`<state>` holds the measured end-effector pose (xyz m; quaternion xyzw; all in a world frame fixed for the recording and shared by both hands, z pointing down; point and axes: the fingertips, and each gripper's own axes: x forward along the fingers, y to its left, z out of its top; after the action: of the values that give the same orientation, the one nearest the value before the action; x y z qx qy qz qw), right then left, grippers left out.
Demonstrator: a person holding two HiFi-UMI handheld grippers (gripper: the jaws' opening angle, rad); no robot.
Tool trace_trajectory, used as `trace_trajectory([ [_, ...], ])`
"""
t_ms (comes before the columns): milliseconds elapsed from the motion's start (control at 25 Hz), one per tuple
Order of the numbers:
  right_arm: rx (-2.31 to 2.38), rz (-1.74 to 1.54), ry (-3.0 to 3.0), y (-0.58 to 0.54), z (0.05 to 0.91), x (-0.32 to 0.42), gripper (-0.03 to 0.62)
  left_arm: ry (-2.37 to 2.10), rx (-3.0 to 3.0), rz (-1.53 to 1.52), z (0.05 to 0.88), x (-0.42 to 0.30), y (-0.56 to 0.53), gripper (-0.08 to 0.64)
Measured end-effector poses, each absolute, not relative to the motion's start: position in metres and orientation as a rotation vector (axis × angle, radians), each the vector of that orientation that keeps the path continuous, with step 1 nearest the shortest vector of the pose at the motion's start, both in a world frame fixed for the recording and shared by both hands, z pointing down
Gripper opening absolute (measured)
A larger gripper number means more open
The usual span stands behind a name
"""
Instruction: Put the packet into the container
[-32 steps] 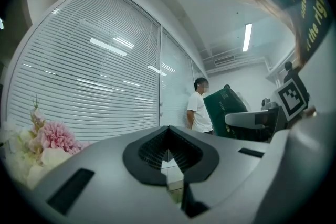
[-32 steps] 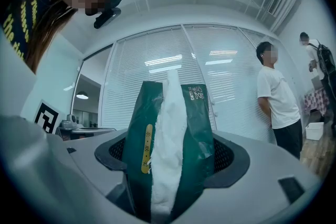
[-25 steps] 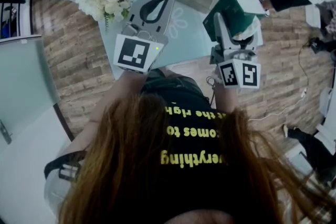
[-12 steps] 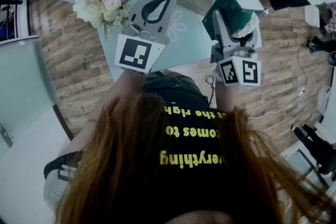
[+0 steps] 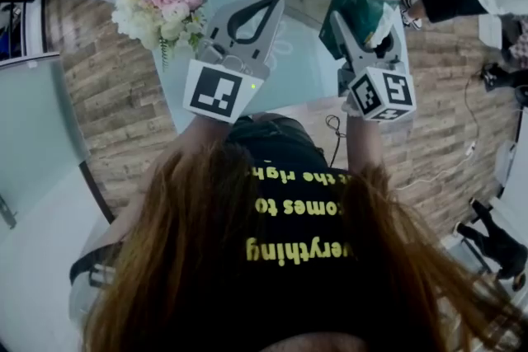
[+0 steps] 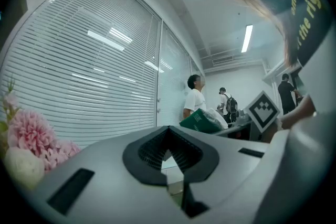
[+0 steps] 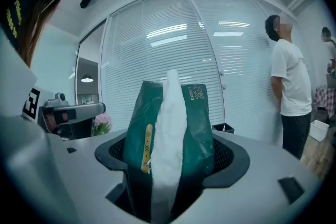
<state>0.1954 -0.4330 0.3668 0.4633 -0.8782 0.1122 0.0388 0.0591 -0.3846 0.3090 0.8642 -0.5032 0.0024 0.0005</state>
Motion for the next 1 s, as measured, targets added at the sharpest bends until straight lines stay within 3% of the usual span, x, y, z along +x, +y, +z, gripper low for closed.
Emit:
trace_trajectory([
  [640, 0.796, 0.218, -2.446, -0.481, 0.459, 0.151, 0.38, -1.646, 2.661, -0.005, 0.309, 0.04, -0.375, 0.002],
  [1000, 0.44, -0.05, -2.345, -0.476, 0.476, 0.126, 0.38, -1.681, 2.647, -0.013, 0.31, 0.029, -0.375, 0.002],
])
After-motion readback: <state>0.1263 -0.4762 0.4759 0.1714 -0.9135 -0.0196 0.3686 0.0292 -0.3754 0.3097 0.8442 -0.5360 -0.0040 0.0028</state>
